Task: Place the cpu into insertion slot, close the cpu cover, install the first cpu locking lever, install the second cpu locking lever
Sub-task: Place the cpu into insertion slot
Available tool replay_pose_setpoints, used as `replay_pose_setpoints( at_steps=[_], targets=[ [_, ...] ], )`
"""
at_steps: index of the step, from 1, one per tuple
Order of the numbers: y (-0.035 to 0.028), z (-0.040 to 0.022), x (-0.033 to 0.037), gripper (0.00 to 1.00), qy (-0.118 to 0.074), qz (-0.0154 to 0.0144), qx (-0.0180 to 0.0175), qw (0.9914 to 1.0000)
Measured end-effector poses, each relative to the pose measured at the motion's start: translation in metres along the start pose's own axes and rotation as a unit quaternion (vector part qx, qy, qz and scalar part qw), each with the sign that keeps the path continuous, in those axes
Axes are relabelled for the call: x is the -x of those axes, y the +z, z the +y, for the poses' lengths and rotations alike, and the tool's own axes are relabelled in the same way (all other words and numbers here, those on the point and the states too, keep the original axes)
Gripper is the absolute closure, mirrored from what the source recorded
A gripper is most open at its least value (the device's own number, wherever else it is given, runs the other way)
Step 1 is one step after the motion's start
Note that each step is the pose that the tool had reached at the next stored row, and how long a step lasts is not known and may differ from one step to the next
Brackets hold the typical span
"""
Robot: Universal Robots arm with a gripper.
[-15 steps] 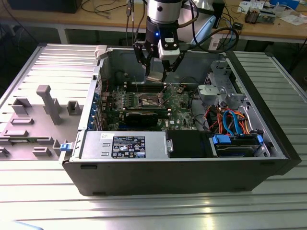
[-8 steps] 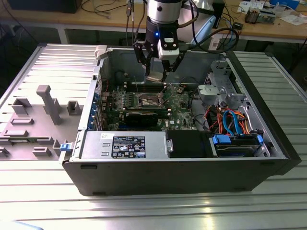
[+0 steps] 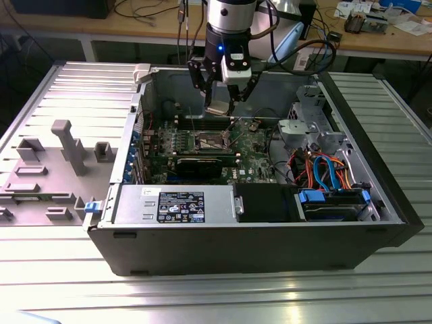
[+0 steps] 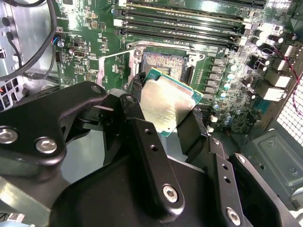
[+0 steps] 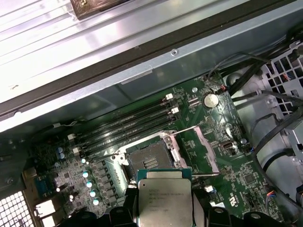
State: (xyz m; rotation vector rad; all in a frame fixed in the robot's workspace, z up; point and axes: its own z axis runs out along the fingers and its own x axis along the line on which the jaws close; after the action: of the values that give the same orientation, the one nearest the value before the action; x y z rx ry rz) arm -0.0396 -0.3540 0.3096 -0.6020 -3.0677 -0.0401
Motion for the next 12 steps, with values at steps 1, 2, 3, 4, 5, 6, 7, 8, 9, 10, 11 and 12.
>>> replay_pose_setpoints(
  at_steps=[1, 2, 3, 4, 5, 6, 7, 8, 9, 10, 11, 12],
  targets=[
    [0.0000, 0.0000, 0.0000, 0.45, 0.001, 0.0000, 0.0000, 1.00000],
    [0.0000, 0.0000, 0.0000, 0.45, 0.002, 0.0000, 0.0001, 1.00000],
    [0.0000, 0.0000, 0.0000, 0.45, 0.003, 0.0000, 0.0001, 1.00000],
    [0.0000, 0.0000, 0.0000, 0.45, 0.003, -0.0001, 0.0001, 0.99999],
    [0.0000, 0.0000, 0.0000, 0.45, 0.004, -0.0001, 0.0001, 0.99999],
    [0.0000, 0.0000, 0.0000, 0.45, 0.005, -0.0001, 0.0001, 0.99999],
    [0.0000, 0.0000, 0.0000, 0.45, 0.006, -0.0001, 0.0001, 0.99998],
    [0.0000, 0.0000, 0.0000, 0.45, 0.006, -0.0001, 0.0001, 0.99998],
    [0.0000, 0.0000, 0.0000, 0.45, 0.007, -0.0002, 0.0001, 0.99998],
    [0.0000, 0.0000, 0.0000, 0.45, 0.008, -0.0002, 0.0002, 0.99997],
    [0.0000, 0.0000, 0.0000, 0.45, 0.008, -0.0002, 0.0002, 0.99996],
    [0.0000, 0.0000, 0.0000, 0.45, 0.009, -0.0002, 0.0002, 0.99996]
  ],
)
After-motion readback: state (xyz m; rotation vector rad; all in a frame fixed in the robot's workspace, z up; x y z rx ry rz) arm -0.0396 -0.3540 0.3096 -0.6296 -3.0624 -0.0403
